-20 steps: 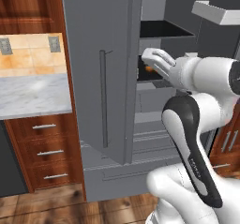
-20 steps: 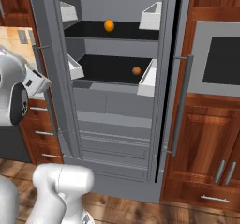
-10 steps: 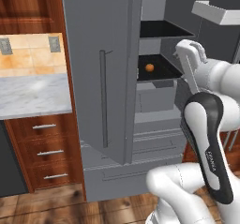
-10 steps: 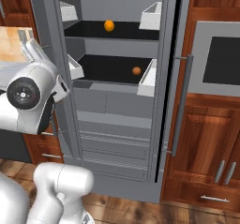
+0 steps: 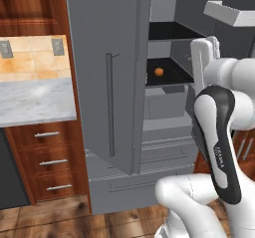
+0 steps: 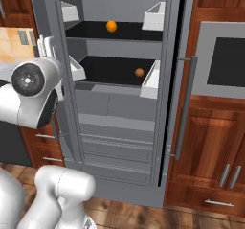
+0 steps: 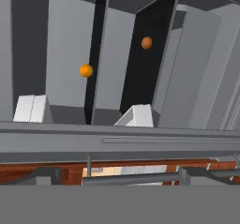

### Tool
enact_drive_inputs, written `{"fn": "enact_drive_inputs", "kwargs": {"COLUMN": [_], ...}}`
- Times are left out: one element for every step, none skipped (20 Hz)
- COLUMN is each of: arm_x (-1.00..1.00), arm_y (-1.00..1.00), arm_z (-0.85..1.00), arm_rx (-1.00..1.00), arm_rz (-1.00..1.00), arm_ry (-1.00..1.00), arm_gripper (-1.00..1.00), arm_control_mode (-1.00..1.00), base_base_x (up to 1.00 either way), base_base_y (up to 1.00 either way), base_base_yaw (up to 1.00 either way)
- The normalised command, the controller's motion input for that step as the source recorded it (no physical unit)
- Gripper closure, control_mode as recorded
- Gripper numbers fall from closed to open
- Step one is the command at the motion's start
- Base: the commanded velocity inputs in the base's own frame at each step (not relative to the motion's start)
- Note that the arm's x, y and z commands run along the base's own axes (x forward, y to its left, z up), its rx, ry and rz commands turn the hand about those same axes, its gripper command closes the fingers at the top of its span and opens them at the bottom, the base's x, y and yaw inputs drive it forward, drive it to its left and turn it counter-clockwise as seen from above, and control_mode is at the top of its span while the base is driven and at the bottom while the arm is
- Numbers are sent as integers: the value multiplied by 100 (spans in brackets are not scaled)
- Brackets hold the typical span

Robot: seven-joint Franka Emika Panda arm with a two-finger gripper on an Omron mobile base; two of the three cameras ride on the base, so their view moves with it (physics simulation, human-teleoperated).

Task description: Retrieve the orange and tangerine from the fridge and place them into the bowl on the dining table.

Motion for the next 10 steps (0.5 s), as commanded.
{"fn": "enact_drive_inputs", "kwargs": {"arm_x": [29,41,49,59,60,59,61,64,67,68], "arm_y": [-25,-24,-11,0,0,0,0,0,0,0], "arm_z": [0,0,0,-1,-3,-5,-8,-12,-14,-18], "arm_rx": [35,32,21,7,2,2,2,1,2,2], "arm_rz": [0,0,0,0,0,0,1,1,2,3], "arm_ry": [13,5,0,0,0,0,0,0,0,0], "arm_gripper": [-100,-100,-100,-100,-100,-100,-100,-100,-100,-100], "arm_control_mode": [-100,-100,-100,-100,-100,-100,-100,-100,-100,-100], "base_base_x": [0,0,0,0,0,0,0,0,0,0], "base_base_y": [0,0,0,0,0,0,0,0,0,0], "base_base_yaw": [0,0,0,0,0,0,0,0,0,0]}}
